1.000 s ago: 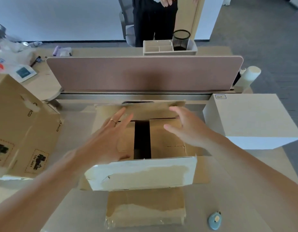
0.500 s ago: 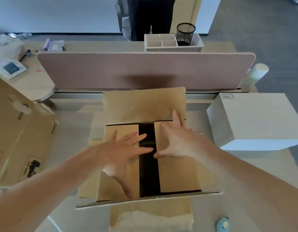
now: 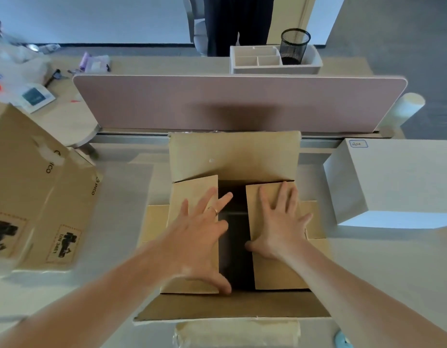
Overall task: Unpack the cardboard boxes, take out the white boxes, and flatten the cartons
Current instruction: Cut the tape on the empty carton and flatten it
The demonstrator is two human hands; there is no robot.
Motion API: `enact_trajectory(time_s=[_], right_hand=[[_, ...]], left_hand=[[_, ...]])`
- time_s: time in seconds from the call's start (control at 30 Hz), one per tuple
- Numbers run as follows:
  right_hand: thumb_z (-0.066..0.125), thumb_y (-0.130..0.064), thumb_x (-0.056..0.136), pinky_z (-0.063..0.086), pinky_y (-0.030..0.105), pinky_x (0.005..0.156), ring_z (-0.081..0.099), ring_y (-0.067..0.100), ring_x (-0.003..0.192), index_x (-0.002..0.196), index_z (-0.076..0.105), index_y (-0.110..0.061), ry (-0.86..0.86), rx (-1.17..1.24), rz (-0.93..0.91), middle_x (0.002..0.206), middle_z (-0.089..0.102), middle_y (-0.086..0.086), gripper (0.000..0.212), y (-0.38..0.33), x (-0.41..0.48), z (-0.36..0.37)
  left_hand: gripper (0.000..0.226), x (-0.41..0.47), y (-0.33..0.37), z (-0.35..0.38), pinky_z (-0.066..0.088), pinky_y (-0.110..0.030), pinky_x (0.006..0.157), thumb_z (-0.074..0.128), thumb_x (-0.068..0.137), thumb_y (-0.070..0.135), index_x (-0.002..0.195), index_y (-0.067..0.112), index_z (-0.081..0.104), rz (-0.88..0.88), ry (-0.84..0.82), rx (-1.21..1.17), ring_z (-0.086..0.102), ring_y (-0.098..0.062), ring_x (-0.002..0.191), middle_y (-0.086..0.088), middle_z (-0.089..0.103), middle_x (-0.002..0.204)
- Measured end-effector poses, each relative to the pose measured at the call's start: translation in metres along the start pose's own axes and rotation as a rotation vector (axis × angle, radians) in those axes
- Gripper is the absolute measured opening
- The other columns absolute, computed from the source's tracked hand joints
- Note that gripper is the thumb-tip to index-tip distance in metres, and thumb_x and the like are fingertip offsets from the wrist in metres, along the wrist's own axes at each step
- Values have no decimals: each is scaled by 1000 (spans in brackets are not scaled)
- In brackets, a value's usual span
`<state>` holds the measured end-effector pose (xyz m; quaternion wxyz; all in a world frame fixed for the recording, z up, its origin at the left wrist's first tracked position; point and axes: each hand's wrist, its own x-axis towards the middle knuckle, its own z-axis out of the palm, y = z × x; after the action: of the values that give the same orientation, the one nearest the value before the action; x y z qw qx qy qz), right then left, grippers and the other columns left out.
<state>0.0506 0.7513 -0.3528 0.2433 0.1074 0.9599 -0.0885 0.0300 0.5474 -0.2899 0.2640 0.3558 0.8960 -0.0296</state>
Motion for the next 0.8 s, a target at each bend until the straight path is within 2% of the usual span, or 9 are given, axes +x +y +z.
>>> enact_trajectory(time_s=[0.1,0.2,0.3,0.37,0.43,0.5,0.57,0.67,0.8], right_hand=[[74,-68,73,12,72,120,-26,42,154,152,-32,-40,-21,132,-32,165,-35,8,135,5,-8,-13],[68,-58,89,34,55,120,9,37,158,156,-23,-43,-50,320,-97,171,-13,-2,114,22,-19,-33],[56,-45,102,53,29,100,49,23,138,160,-12,-45,-69,477,-94,171,12,-8,90,48,-33,-47],[47,-33,107,51,7,79,61,13,112,162,-1,-45,-75,578,-69,168,24,-7,74,64,-42,-55],[44,-25,109,49,20,100,58,16,125,163,18,-37,-9,624,-20,165,35,-3,61,76,-50,-63],[48,-25,108,42,41,114,55,26,133,156,38,-29,16,665,54,151,54,1,49,87,-54,-69],[52,-26,107,48,50,108,63,32,119,143,53,-22,-15,684,105,130,68,10,37,94,-56,-72],[55,-31,105,53,45,92,67,31,100,128,59,-15,-73,622,162,114,69,16,28,100,-57,-77],[58,-29,104,45,37,68,61,25,72,101,65,-12,-7,687,126,88,69,13,18,112,-65,-75]], left_hand=[[68,-19,3,2,27,-50,121,55,68,95,105,38,56,-98,134,-175,-28,-17,155,19,-36,164],[30,-39,-9,6,30,-26,111,74,87,51,99,43,48,-197,320,-369,-4,-12,157,29,-39,158],[55,-63,-34,5,40,-23,109,74,91,17,125,52,48,-284,423,-565,29,7,140,28,-23,165],[62,-77,-50,4,53,-13,81,68,94,10,128,57,47,-372,424,-633,51,16,108,18,14,169],[59,-87,-61,7,57,-17,66,64,99,9,126,59,49,-418,396,-761,62,-2,98,11,54,142],[58,-93,-65,8,61,-24,61,65,100,14,130,60,49,-440,376,-864,67,-13,96,11,61,127],[67,-94,-68,7,59,-25,63,68,98,18,137,65,40,-433,408,-855,70,-14,97,11,63,130],[96,-90,-69,5,50,-32,91,70,96,20,147,74,9,-457,465,-863,59,-29,130,-5,57,146],[98,-96,-75,8,54,-47,94,68,96,10,145,76,15,-458,529,-1142,71,-32,104,-21,72,113]])
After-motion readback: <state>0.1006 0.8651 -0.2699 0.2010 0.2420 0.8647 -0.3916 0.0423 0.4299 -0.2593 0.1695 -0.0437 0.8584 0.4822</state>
